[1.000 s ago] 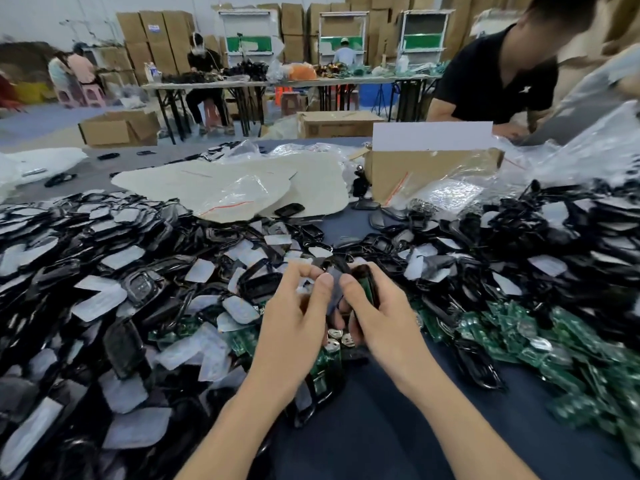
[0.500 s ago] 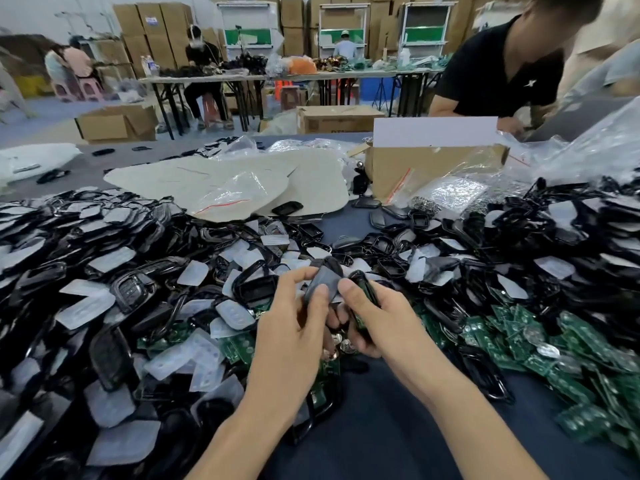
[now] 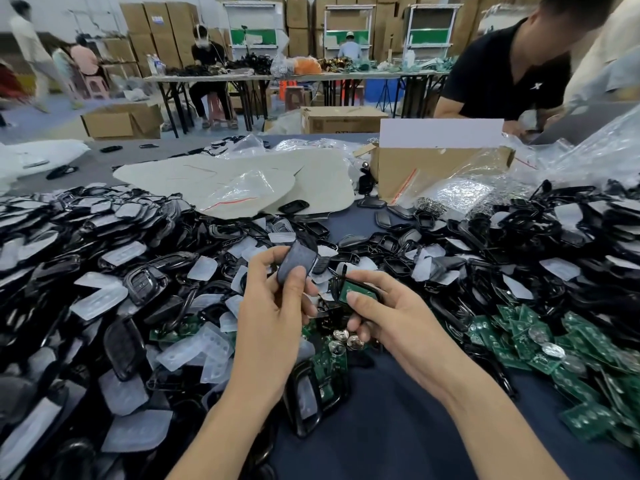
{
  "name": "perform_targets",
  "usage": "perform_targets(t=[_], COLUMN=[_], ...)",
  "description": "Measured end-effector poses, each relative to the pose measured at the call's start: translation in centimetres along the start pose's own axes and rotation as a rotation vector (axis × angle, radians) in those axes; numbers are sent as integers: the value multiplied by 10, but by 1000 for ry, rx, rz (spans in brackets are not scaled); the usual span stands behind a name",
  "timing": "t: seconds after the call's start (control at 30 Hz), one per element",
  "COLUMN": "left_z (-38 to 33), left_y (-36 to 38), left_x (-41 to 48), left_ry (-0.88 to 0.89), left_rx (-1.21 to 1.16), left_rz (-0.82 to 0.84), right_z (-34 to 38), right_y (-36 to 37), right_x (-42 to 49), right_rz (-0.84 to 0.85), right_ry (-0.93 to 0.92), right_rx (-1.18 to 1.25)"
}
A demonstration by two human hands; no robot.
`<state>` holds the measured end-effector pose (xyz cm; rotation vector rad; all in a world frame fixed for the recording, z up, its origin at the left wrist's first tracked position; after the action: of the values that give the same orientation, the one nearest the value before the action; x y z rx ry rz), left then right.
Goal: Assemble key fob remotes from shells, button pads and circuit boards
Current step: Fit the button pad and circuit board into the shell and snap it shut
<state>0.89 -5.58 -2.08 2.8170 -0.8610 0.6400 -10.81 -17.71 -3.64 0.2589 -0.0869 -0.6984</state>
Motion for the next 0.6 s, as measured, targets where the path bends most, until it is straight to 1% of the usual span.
perform_targets(t=[0.23,0.33,0.43,0.6], left_z=[5,4,4,4], left_y=[1,3,9,16], left_x=[-2,-3,-8,-16], left_ry=[-34,-45,-52,-15], left_rx=[40,47,64,146], left_rz=[6,17,59,81], right_z=[3,3,3,-3], right_y=[-3,-3,-4,2], right_x=[0,1,1,-1], right_rz=[-65,-126,-190,-197], right_ry=[-18,-40,-80,-134], right_rx=[48,101,66,55])
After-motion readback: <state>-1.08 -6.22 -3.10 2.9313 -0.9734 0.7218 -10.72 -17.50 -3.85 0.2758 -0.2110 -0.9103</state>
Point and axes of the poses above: each hand's wrist, its own x-axis towards the middle knuckle, its own y-axis out of the palm, z = x × y, the point moved 2 cm from there along x, towards the middle knuckle, and after that the axes turned 4 degrees about -z, right-handed, at the moved point
